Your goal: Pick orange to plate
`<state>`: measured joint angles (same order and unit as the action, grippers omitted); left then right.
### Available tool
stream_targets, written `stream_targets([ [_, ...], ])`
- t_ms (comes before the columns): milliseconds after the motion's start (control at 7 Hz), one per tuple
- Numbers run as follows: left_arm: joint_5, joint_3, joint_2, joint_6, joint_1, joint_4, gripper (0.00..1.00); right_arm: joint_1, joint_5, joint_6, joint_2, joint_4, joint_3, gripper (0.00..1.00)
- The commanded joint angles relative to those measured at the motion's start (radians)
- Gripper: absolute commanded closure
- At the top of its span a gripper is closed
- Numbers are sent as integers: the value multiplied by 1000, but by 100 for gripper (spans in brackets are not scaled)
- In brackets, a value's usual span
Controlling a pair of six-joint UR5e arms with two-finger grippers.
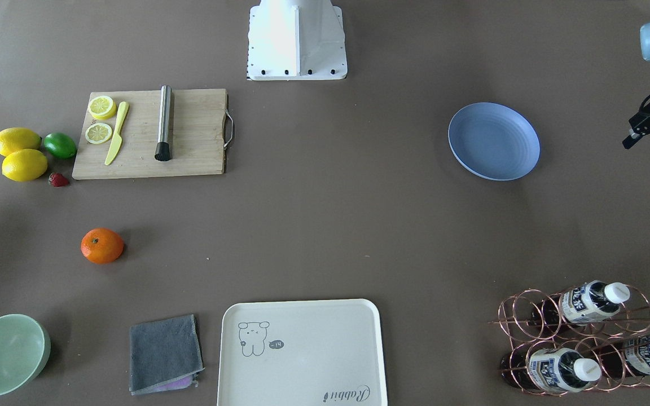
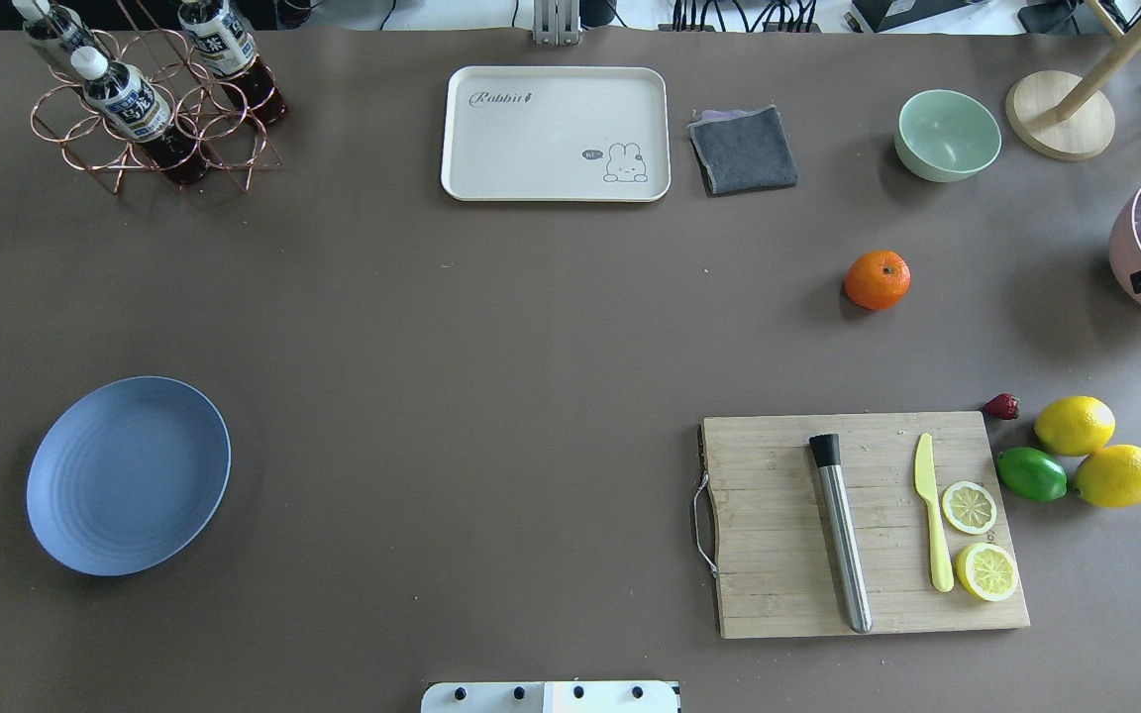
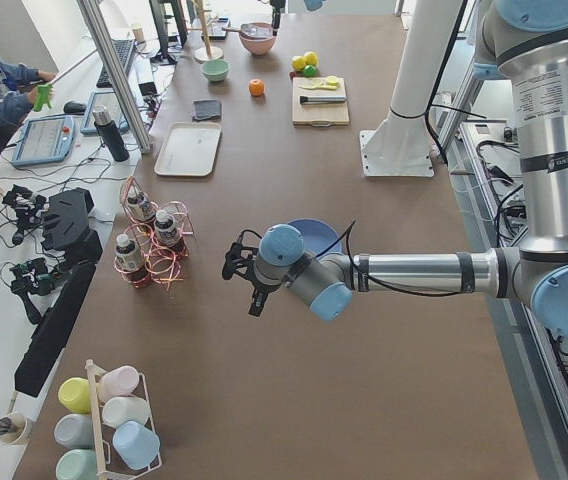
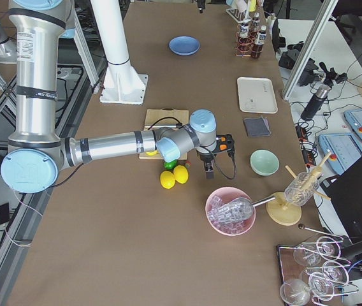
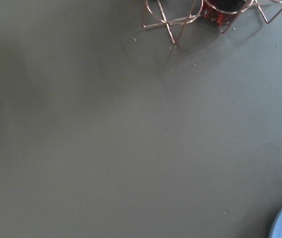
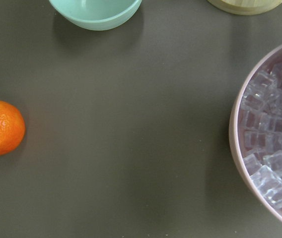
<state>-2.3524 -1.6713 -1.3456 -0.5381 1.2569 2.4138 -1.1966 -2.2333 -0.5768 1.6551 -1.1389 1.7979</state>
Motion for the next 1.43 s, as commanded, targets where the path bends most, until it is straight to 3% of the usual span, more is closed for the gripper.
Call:
stream_targets([
  [0,62,4,42,-199,-135,143,2,107,69,-162,0,60,11,4],
  [429,227,39,36,-501,-397,324,2,130,92,-164,2,67,18,3],
  [714,249,45,34,-516,-447,344,3,134,98,-164,0,67,18,3],
  [857,263,47,34,-514,-453,344,7,135,104,-164,0,67,18,3],
  [1000,277,60,31,-511,-470,344,23,137,104,-164,0,67,18,3],
  [1286,277,65,19,-510,-484,346,26,140,104,-164,0,67,18,3],
])
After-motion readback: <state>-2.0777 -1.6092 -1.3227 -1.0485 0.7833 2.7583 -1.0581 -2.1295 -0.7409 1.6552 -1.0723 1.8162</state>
